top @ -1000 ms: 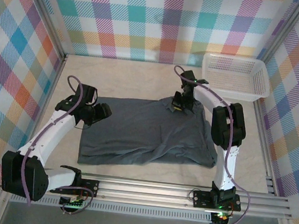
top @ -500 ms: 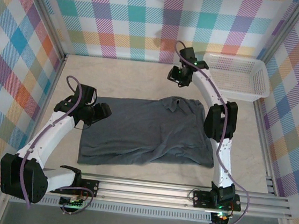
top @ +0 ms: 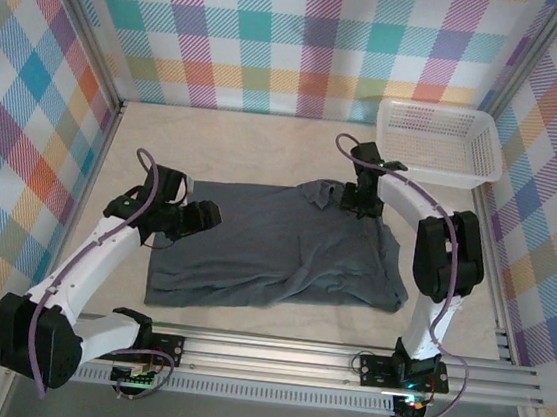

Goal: Fold the inside-out t-shirt

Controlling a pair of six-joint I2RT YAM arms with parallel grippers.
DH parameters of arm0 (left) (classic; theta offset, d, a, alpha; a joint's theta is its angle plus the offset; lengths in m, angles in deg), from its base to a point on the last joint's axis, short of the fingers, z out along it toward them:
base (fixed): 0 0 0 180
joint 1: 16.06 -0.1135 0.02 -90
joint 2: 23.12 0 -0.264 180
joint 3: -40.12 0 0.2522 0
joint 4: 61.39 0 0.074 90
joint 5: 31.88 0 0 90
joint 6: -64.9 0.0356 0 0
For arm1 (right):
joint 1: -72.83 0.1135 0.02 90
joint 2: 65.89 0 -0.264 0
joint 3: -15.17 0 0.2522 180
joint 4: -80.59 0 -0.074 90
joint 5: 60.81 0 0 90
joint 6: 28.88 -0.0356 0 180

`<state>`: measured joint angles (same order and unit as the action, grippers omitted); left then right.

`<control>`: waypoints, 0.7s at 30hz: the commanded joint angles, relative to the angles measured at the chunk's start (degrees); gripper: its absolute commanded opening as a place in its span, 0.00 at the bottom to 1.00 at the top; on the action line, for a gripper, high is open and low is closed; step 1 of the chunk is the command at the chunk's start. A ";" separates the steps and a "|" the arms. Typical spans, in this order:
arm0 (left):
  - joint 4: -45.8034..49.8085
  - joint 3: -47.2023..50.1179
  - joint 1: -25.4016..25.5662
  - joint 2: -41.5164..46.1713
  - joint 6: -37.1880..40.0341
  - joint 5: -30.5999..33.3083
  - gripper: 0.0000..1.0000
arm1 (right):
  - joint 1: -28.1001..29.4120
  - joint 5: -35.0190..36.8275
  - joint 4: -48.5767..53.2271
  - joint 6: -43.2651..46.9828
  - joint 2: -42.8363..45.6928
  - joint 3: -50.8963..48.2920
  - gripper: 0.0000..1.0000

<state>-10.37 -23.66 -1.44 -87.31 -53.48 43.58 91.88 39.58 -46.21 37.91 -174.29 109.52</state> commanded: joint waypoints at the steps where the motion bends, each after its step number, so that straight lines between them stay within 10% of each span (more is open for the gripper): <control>1: -1.30 0.60 0.77 -0.74 1.17 -0.88 0.71 | -0.42 2.53 -1.89 3.26 -2.80 1.48 0.68; 6: -1.66 0.71 0.86 -1.13 0.89 -0.77 0.71 | -1.12 3.42 -1.26 5.44 -7.95 6.25 0.78; 14: -1.22 0.74 0.97 -1.66 0.98 0.15 0.72 | -1.79 -2.21 -3.11 4.80 -9.54 7.30 0.62; 21: -0.51 1.03 0.99 -2.26 0.89 1.53 0.72 | -2.07 -6.35 -4.04 3.25 -8.98 5.63 0.17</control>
<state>-10.74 -23.48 -1.16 -89.30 -53.50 44.17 90.11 35.71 -49.84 42.00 -183.32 115.18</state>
